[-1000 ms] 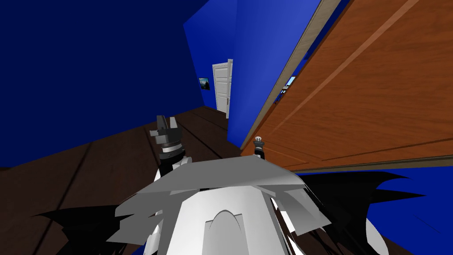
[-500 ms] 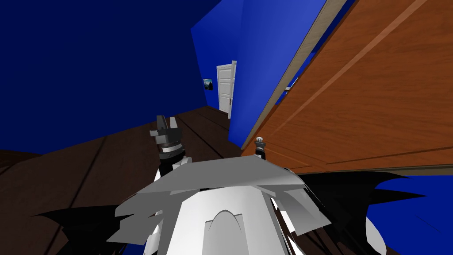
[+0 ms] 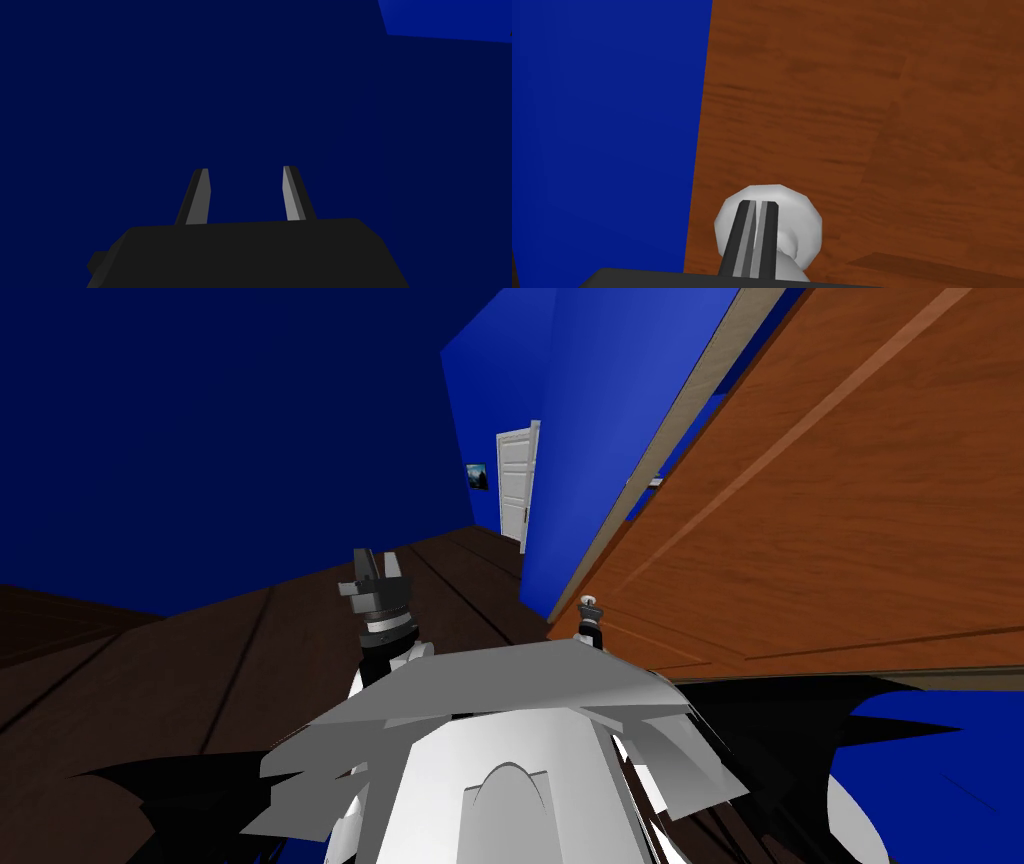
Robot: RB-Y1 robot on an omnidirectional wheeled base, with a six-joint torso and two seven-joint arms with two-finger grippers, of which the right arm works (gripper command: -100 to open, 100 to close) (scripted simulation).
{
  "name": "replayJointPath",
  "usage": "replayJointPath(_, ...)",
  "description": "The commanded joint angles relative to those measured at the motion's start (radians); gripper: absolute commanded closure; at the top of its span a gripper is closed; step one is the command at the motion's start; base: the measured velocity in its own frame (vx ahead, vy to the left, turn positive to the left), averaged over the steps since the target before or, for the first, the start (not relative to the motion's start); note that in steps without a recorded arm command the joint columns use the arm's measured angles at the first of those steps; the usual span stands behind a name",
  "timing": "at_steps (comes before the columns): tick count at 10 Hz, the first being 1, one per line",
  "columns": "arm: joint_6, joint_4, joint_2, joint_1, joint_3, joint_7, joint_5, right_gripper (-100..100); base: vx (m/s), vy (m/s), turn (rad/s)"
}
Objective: Pull the door open
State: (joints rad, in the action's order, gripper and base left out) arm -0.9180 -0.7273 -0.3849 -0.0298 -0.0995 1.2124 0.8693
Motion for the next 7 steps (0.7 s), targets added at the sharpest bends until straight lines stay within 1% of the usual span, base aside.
replayJointPath(1, 0.011, 0.005, 0.013, -0.016, -0.013, 0.023, 0.011, -100, -0.182, 0.075, 0.039)
replayJointPath(2, 0.015, -0.004, 0.016, -0.021, -0.020, 0.042, 0.022, -100, -0.171, 0.120, 0.040)
replayJointPath(3, 0.015, -0.004, 0.016, -0.021, -0.020, 0.042, 0.022, -100, -0.107, 0.101, -0.018)
replayJointPath(4, 0.015, -0.004, 0.016, -0.021, -0.020, 0.042, 0.022, -100, -0.040, 0.049, -0.034)
replayJointPath(5, 0.021, -0.022, 0.022, -0.030, -0.035, 0.079, 0.042, -100, -0.128, 0.075, -0.018)
replayJointPath(7, 0.023, -0.026, 0.024, -0.032, -0.039, 0.087, 0.046, -100, -0.148, 0.055, -0.005)
